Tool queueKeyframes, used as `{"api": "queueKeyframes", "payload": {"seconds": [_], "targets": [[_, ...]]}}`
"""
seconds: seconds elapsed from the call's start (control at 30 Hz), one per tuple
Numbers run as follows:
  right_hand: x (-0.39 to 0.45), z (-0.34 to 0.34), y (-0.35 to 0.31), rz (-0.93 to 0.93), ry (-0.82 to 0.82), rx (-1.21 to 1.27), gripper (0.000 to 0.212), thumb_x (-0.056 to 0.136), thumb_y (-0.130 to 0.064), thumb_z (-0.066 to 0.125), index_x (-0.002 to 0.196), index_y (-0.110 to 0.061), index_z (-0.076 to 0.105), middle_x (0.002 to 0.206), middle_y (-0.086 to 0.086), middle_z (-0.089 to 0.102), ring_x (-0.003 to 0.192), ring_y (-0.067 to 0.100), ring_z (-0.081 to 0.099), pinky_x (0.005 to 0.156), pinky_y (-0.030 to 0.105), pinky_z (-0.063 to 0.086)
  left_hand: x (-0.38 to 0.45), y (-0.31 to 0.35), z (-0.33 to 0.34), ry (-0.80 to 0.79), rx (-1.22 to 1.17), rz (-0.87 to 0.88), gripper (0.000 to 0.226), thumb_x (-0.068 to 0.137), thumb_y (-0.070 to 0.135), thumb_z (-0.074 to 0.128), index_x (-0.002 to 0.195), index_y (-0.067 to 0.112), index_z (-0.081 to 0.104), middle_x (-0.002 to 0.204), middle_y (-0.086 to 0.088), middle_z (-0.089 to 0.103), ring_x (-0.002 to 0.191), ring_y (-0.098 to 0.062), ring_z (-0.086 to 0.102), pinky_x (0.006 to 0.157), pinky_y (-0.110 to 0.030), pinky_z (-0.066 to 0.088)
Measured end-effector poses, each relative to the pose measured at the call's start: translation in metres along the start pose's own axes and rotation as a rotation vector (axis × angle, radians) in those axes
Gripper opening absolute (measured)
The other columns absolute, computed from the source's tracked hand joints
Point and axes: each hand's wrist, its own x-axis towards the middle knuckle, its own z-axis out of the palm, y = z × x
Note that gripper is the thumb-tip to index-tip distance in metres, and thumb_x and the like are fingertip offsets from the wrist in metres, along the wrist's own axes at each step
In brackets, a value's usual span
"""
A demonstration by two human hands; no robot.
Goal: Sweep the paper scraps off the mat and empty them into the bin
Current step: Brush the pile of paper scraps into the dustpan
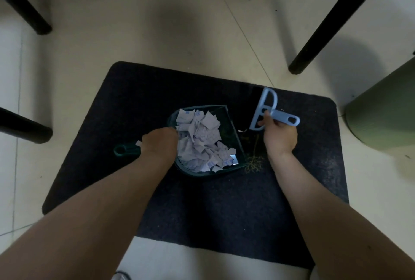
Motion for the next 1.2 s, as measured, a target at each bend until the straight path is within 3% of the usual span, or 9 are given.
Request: {"api": "queueKeyframes", "payload": {"seconds": [0.1, 0.23, 0.37, 0.47, 0.6, 0.73, 0.8, 0.97, 1.2], "targets": [[0.005, -0.002, -0.004, -0.026, 0.078, -0.086, 0.031, 0.091, -0.034, 0.059, 0.076, -0.007, 0.065, 0.074, 0.005, 0.062, 0.067, 0.020, 0.059, 0.064, 0.033, 0.050, -0.001, 0.000, 0.000, 0.011, -0.001, 0.012, 0.024, 0.095, 0.002, 0.047, 0.118, 0.006, 0.051, 0.116, -0.012, 0.059, 0.102, -0.025, 0.061, 0.070, -0.029, 0.037], [-0.009, 0.009, 0.005, -0.015, -0.081, -0.208, 0.029, 0.091, -0.030, 0.058, 0.092, -0.004, 0.069, 0.085, 0.008, 0.065, 0.073, 0.021, 0.060, 0.062, 0.027, 0.043, -0.001, -0.001, 0.000, 0.015, -0.010, 0.009, 0.024, 0.096, 0.003, 0.045, 0.119, 0.006, 0.050, 0.117, -0.013, 0.059, 0.103, -0.027, 0.060, 0.071, -0.030, 0.037], [-0.021, 0.021, 0.014, 0.032, -0.236, 0.003, 0.028, 0.090, -0.030, 0.059, 0.069, -0.013, 0.067, 0.078, 0.004, 0.071, 0.073, 0.019, 0.068, 0.065, 0.031, 0.055, 0.000, -0.002, 0.000, 0.017, -0.021, 0.019, 0.024, 0.095, 0.002, 0.045, 0.118, 0.005, 0.050, 0.116, -0.013, 0.059, 0.102, -0.027, 0.060, 0.073, -0.032, 0.040], [-0.021, 0.015, 0.004, 0.012, -0.048, 0.142, 0.029, 0.091, -0.030, 0.060, 0.071, -0.010, 0.065, 0.077, 0.005, 0.069, 0.068, 0.017, 0.065, 0.060, 0.028, 0.053, 0.001, -0.002, 0.001, 0.023, -0.025, 0.018, 0.025, 0.095, 0.002, 0.046, 0.120, 0.005, 0.050, 0.116, -0.013, 0.059, 0.102, -0.028, 0.060, 0.077, -0.033, 0.043], [-0.010, 0.006, -0.006, -0.033, 0.122, -0.161, 0.033, 0.095, -0.029, 0.052, 0.080, -0.003, 0.064, 0.076, 0.005, 0.059, 0.066, 0.018, 0.054, 0.056, 0.025, 0.037, 0.002, -0.002, 0.003, 0.024, -0.018, 0.014, 0.025, 0.095, 0.002, 0.046, 0.119, 0.004, 0.051, 0.117, -0.013, 0.059, 0.104, -0.028, 0.060, 0.079, -0.034, 0.044], [-0.011, 0.017, 0.005, 0.024, -0.134, -0.258, 0.032, 0.093, -0.031, 0.054, 0.087, -0.003, 0.069, 0.090, 0.011, 0.070, 0.069, 0.019, 0.060, 0.050, 0.022, 0.040, 0.002, -0.002, 0.004, 0.021, -0.014, 0.011, 0.024, 0.095, 0.002, 0.046, 0.118, 0.004, 0.051, 0.116, -0.013, 0.060, 0.102, -0.028, 0.061, 0.073, -0.032, 0.039], [-0.014, 0.019, 0.008, 0.036, -0.258, -0.142, 0.031, 0.092, -0.033, 0.056, 0.078, -0.009, 0.068, 0.084, 0.007, 0.072, 0.075, 0.021, 0.067, 0.062, 0.028, 0.052, 0.002, -0.002, 0.003, 0.026, -0.016, 0.015, 0.023, 0.095, 0.002, 0.046, 0.117, 0.005, 0.052, 0.115, -0.013, 0.060, 0.101, -0.027, 0.061, 0.071, -0.032, 0.036], [-0.016, 0.005, -0.007, 0.073, -0.183, 0.081, 0.038, 0.091, -0.039, 0.054, 0.062, -0.016, 0.063, 0.070, 0.003, 0.068, 0.069, 0.020, 0.067, 0.067, 0.033, 0.054, -0.001, -0.003, 0.002, 0.044, -0.022, 0.035, 0.023, 0.096, 0.003, 0.044, 0.117, 0.005, 0.052, 0.115, -0.012, 0.060, 0.102, -0.026, 0.061, 0.070, -0.030, 0.036], [-0.031, 0.005, -0.024, -0.158, -0.250, -0.284, 0.049, 0.097, -0.042, 0.043, 0.071, -0.005, 0.063, 0.069, 0.003, 0.064, 0.055, 0.012, 0.056, 0.046, 0.024, 0.034, -0.017, -0.044, -0.002, 0.080, 0.011, 0.049, 0.021, 0.096, 0.006, 0.044, 0.117, 0.005, 0.050, 0.111, -0.011, 0.063, 0.098, -0.026, 0.064, 0.076, -0.033, 0.048]]}}
